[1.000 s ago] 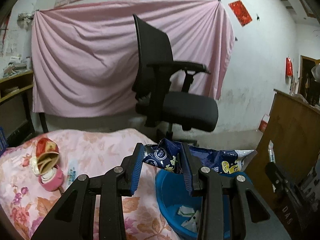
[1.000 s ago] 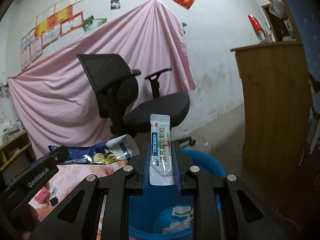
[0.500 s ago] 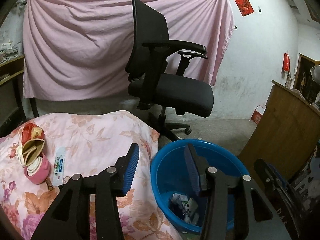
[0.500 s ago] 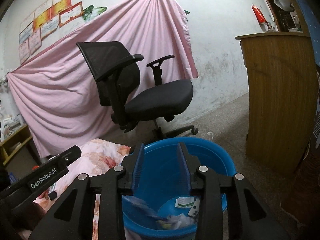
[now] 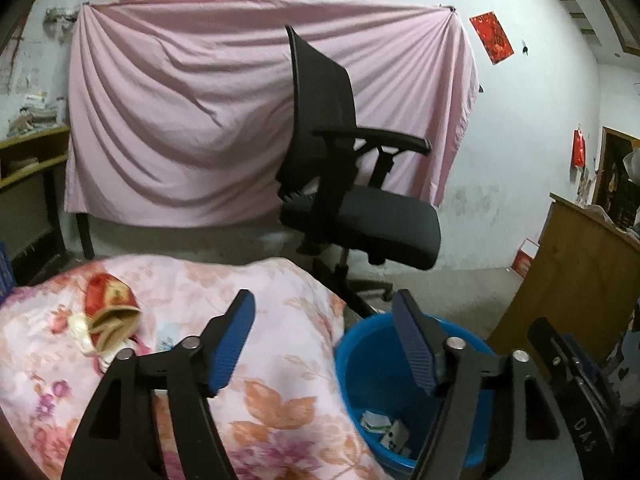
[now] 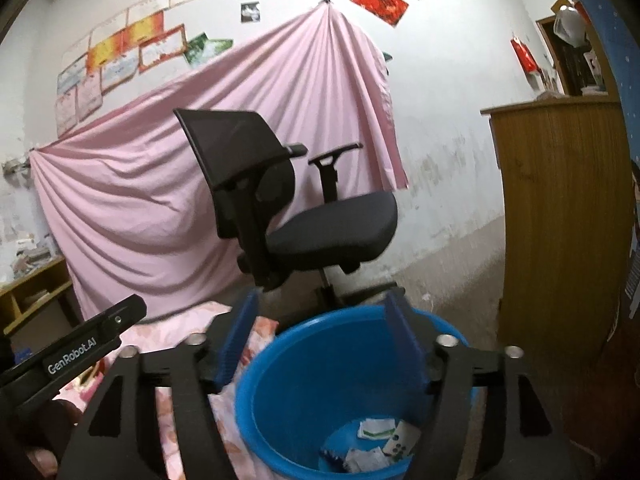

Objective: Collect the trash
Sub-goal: 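Move both grippers back over the remaining items on the bed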

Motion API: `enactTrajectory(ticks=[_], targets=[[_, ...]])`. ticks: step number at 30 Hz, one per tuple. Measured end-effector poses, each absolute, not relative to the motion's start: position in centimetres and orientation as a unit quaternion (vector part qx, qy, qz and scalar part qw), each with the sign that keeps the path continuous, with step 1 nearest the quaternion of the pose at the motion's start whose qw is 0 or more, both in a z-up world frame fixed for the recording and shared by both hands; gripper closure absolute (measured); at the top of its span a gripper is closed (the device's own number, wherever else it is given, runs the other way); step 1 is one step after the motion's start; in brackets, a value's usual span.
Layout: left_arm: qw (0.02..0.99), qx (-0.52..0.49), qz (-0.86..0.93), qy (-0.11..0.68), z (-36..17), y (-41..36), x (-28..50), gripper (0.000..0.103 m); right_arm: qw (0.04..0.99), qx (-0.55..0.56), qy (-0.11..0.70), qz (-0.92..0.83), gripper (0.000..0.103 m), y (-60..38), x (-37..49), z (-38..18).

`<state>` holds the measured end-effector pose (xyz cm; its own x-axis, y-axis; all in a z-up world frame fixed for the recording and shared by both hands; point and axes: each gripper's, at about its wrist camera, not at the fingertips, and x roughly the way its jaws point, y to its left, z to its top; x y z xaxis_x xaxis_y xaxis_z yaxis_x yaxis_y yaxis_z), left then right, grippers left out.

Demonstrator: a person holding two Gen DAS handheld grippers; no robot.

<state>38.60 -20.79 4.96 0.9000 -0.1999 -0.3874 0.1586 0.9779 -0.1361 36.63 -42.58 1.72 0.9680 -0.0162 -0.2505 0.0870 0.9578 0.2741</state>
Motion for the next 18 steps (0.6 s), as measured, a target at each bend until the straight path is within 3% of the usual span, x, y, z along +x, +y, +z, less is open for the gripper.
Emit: enactTrajectory(ticks=[7,13,18], targets=[[0.985,-0.038,-0.068,0.153,6.3,-18.3,36.7,0.005,0.986,0.134,0.094,-0.010,0.020,-40.6,36.2,3.1],[0.990,-0.042,-0.056,0.126,7.1,-15.3,35.3,0.005,0.990,0.124,0.060,-0.003,0.000,-39.0,35.4,4.2],[0.992,-0.061,-0.042,0.105,7.5,-12.4,33.7,0.005,0.993,0.114,0.037,0.010,0.000,-37.5,34.8,5.0]])
